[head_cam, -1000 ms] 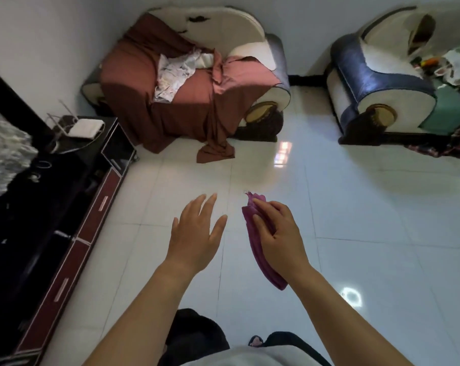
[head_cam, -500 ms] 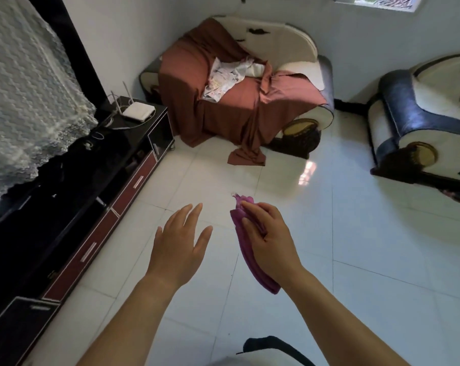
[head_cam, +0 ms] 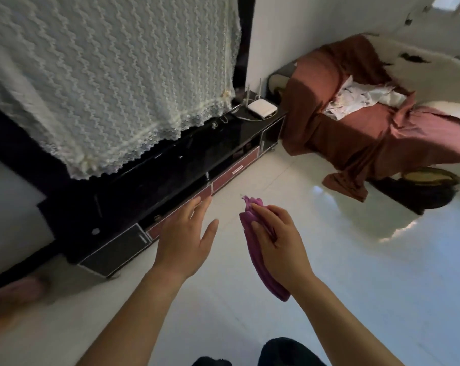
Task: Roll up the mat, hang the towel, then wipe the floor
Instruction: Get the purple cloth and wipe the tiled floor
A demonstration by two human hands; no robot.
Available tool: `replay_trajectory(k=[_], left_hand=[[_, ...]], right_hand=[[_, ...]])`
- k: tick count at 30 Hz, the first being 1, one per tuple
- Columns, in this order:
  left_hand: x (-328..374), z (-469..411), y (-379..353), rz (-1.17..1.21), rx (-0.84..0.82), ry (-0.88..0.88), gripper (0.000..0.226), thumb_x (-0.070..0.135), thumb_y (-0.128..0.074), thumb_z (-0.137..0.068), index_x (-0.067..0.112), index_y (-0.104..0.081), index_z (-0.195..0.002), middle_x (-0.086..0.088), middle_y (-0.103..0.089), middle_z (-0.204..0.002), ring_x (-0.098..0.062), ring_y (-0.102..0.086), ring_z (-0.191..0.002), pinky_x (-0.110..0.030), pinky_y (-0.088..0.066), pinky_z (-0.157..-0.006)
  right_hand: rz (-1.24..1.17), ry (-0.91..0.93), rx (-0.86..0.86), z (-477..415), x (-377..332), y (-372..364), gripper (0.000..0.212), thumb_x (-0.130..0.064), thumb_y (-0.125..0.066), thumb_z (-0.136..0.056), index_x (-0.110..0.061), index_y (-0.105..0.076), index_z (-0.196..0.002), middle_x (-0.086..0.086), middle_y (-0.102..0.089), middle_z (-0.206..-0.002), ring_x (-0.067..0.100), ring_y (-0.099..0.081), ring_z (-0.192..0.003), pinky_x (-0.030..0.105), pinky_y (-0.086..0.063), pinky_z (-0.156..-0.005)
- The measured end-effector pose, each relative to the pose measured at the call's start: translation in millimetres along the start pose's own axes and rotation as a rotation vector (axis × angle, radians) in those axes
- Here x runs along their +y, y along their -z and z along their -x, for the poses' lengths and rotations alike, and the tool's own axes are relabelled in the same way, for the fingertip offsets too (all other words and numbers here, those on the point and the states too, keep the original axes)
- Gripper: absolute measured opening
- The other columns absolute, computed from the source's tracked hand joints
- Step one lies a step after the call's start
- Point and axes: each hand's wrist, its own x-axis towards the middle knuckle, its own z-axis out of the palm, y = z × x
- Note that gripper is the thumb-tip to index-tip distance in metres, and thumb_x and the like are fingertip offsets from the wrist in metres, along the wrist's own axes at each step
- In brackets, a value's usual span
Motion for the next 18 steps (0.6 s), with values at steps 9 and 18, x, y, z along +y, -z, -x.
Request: replay_trajectory(k=[9, 18], left_hand=[[-138.9, 55.0, 55.4, -0.154, 0.154, 0.419, 0.062, 0.056, -0.019, -0.091, 0.024, -0.038, -0.14, -0.005, -0.043, -0.144, -0.025, -0.04, -0.132, -0.053, -0.042, -0.099], [-209.3, 82.7, 100.2, -0.176, 0.348, 0.818, 0.061, 0.056, -0.02, -0.092, 0.025, -0.037, -0.141, -0.006, -0.043, -0.144, -0.025, -0.044, -0.128, -0.053, -0.045, -0.094]], right_hand=[[-0.125, 0.253, -0.438, -56.6, -85.2, -139.3, 0.036, -0.032, -0.048, -0.094, -0.03, -0.052, -0.129, -0.013, -0.046, -0.13, 0.0, -0.044, -0.113, 0.009, -0.035, -0.096], [-0.221, 0.606, -0.771, -131.2, -170.4, -244.1, 0.035, -0.032, -0.049, -0.093, -0.032, -0.052, -0.128, -0.009, -0.045, -0.13, 0.004, -0.048, -0.111, 0.016, -0.041, -0.094]])
